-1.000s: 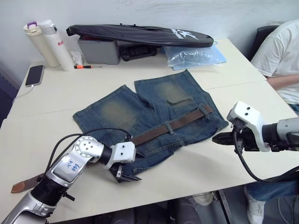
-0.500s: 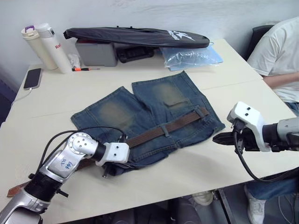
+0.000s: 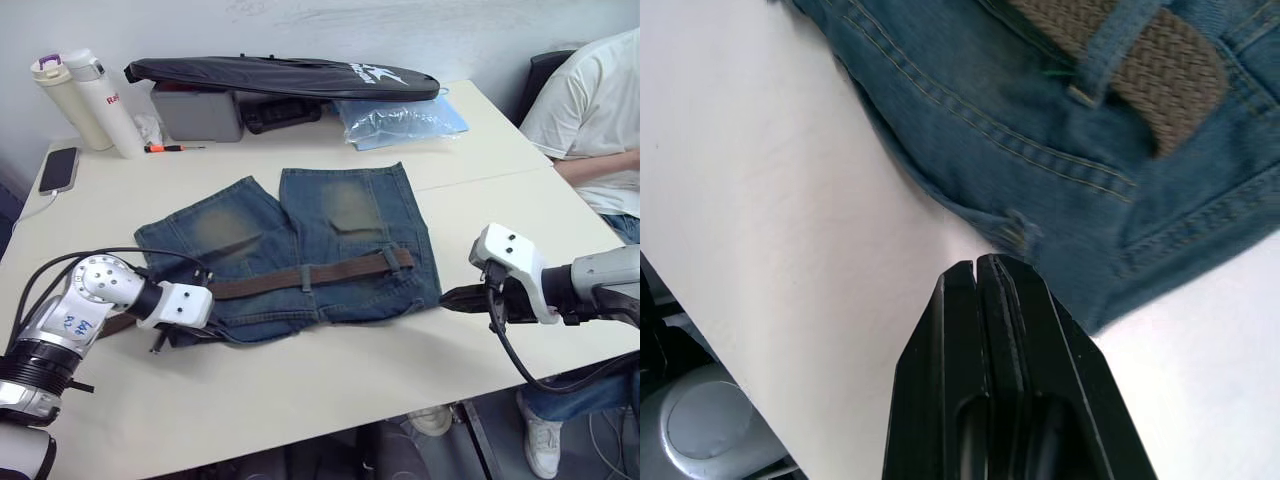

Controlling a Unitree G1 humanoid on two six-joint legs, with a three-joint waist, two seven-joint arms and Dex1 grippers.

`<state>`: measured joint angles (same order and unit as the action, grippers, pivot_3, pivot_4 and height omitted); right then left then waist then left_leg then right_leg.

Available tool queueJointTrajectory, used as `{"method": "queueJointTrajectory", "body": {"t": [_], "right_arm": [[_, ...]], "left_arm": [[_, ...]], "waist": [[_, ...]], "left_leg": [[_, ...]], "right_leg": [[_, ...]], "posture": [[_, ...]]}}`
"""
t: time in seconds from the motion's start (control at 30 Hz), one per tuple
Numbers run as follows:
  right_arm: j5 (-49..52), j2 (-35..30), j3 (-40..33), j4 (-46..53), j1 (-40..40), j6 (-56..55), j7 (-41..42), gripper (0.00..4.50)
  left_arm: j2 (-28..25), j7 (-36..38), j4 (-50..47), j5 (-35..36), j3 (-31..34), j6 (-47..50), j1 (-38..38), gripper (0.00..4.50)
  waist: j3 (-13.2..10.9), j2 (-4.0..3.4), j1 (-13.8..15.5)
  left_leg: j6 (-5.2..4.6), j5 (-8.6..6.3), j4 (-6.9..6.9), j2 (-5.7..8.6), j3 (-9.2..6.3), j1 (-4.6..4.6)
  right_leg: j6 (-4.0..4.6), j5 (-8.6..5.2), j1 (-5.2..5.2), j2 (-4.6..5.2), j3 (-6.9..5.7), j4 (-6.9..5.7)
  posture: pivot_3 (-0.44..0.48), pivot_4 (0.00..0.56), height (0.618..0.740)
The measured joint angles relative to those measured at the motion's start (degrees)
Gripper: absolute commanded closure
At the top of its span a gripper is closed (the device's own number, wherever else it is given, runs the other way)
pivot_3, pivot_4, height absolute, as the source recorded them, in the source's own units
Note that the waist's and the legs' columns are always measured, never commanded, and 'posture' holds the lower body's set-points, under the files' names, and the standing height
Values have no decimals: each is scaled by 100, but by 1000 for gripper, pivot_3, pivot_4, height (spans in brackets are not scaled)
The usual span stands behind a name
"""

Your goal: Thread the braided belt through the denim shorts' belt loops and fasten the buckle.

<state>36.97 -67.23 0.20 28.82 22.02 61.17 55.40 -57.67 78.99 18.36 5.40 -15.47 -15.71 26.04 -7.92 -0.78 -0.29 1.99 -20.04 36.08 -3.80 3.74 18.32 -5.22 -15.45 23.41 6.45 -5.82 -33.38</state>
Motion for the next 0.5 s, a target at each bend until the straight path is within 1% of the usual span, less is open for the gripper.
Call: {"method": "queueJointTrajectory", "body": {"t": [0.13, 0.2, 0.23, 0.27, 0.33, 0.37, 0.43, 0.5], "right_arm": [[-57, 252, 282, -176, 217, -176, 56, 4500], [-91, 338, 422, -252, 268, -231, 87, 4500], [-100, 455, 477, -320, 356, -238, 103, 4500], [-101, 534, 513, -389, 432, -248, 124, 4182], [-101, 721, 543, -546, 574, -258, 138, 3500], [-102, 795, 561, -647, 653, -262, 138, 3065], [-115, 849, 592, -771, 726, -279, 194, 1993], [-130, 860, 618, -907, 807, -335, 295, 949]], "left_arm": [[-202, -25, 22, -8, 219, 15, -207, 4458], [-218, -83, -47, 22, 387, 144, -375, 4458], [-227, -117, -207, 145, 545, 408, -573, 3501], [-236, -122, -376, 288, 638, 707, -748, 3151], [-283, -106, -792, 660, 844, 1397, -1169, 2269], [-294, -92, -1018, 859, 953, 1762, -1333, 1817], [-314, -109, -1405, 1223, 1229, 2381, -1552, 855], [-341, -175, -1689, 1599, 1590, 2984, -1646, 0]], "waist": [[-1, 4, -25], [-1, 3, -25], [-1, 2, -40], [0, 2, -48], [-1, 4, -72], [-3, 7, -74], [-7, 14, -67], [-9, 16, -15]], "left_leg": [[0, 0, -1, -1, 2, -1], [-1, -1, -3, -1, 2, 0], [-1, -1, -3, -1, 3, 1], [-1, -1, -3, -1, 4, 1], [-2, -1, -3, -1, 3, 2], [-3, -2, -2, 0, 3, 5], [-2, -2, 0, 0, 1, 6], [-2, -2, 2, 1, 0, 6]], "right_leg": [[2, -1, 4, 0, 1, -5], [2, -1, 4, 0, 0, -4], [2, -1, 5, 1, 1, -8], [1, -1, 5, 1, 1, -17], [0, 0, 4, 2, 0, -24], [-1, 0, 5, 4, 0, -23], [-2, 1, 4, 5, -1, -21], [-2, 1, 4, 5, -2, -16]], "posture": [[0, 150, 740], [0, 150, 740], [0, 150, 740], [0, 150, 740], [0, 150, 740], [0, 150, 740], [0, 150, 740], [0, 150, 740]]}}
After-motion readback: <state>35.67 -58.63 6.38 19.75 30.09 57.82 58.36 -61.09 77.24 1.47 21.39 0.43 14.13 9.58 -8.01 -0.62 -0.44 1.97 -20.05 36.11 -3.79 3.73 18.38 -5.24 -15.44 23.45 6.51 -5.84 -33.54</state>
